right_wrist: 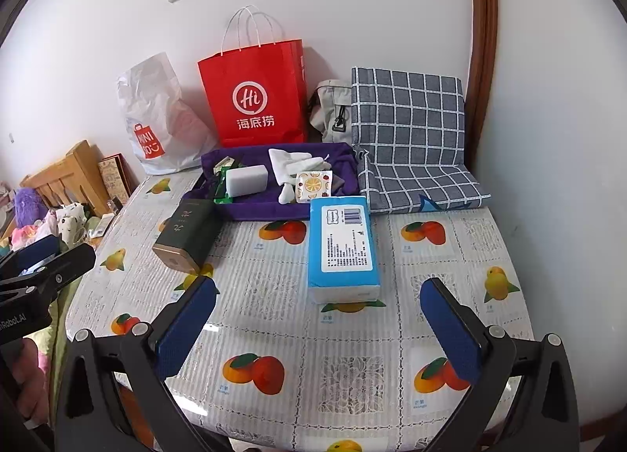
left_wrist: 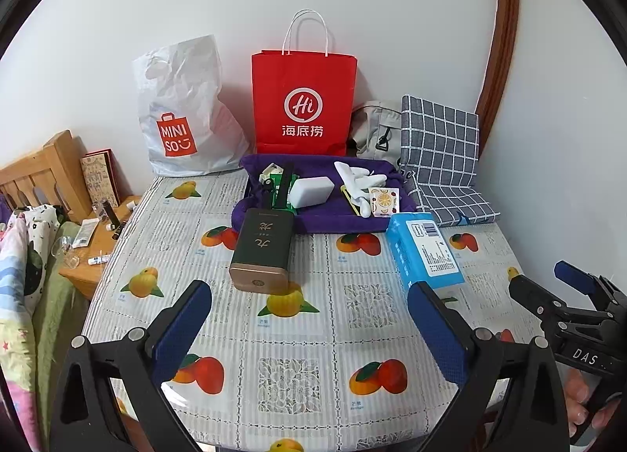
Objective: Organize soft objects
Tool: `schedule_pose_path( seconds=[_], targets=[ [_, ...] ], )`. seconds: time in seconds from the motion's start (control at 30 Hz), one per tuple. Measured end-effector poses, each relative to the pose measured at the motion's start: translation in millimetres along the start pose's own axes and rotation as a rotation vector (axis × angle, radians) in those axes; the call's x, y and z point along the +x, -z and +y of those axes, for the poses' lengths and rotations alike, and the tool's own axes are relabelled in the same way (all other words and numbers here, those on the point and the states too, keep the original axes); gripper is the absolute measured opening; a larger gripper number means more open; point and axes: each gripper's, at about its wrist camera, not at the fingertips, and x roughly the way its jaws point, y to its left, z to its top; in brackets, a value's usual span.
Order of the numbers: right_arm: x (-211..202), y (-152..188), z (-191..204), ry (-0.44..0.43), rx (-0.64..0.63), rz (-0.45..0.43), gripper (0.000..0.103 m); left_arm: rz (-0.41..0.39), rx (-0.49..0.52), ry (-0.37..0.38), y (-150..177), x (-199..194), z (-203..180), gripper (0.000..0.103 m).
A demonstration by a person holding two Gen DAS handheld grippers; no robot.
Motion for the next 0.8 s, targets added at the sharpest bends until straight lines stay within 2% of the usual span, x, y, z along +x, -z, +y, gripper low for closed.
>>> schedule_pose_path(
  seconds=[0.8],
  targets=[
    [-16.7,1.3,0.8,-0.005,-0.006,-0.030,0.103,-0.010,0.003,0.005,0.4,-9.0,-5.2,0.101]
  ],
)
